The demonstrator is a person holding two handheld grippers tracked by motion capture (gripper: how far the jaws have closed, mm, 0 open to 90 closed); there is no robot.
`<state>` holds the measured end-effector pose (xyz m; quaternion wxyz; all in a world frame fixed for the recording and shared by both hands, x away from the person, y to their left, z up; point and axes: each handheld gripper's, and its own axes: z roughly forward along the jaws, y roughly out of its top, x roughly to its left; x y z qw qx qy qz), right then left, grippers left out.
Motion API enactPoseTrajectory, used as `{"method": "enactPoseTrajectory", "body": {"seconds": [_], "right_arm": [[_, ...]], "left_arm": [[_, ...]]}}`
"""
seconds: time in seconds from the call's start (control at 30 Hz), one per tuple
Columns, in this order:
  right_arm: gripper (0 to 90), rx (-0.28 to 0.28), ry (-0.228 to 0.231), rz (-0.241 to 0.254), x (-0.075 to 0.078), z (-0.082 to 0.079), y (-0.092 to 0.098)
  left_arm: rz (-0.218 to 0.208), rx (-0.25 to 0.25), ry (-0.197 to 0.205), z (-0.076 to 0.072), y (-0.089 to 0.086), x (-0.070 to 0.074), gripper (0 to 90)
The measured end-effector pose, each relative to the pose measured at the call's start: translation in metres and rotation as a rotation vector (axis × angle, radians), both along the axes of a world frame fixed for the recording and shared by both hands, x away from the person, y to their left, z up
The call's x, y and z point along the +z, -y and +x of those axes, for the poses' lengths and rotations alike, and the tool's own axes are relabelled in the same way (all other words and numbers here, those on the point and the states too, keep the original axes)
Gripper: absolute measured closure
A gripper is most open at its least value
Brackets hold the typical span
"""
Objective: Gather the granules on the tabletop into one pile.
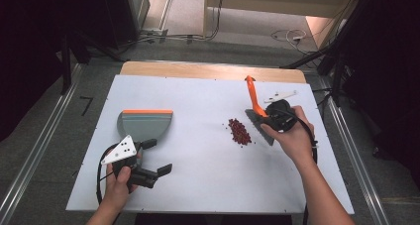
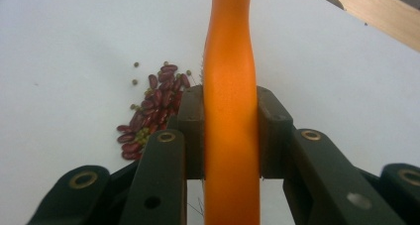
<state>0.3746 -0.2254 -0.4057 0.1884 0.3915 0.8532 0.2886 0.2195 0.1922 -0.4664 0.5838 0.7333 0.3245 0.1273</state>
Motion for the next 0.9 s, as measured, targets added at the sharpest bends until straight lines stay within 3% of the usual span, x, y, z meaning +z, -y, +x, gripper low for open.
{"method": "enactPoseTrajectory", "body": {"seconds": [0.37, 0.7, 0.9], "right_arm": [[68.6, -0.051, 0.000, 0.218, -0.015, -0.043, 0.050], [68.5, -0.073, -0.016, 0.344, -0.036, -0.078, 0.102], [68.5, -0.084, -0.029, 0.391, -0.038, -0.079, 0.112]], "left_arm": [[-0.002, 0.015, 0.007, -0.001, 0.000, 0.000, 0.1], [-0.002, 0.026, 0.017, 0.000, -0.005, 0.001, 0.1], [-0.006, 0.029, 0.019, -0.001, -0.005, 0.002, 0.2]]}}
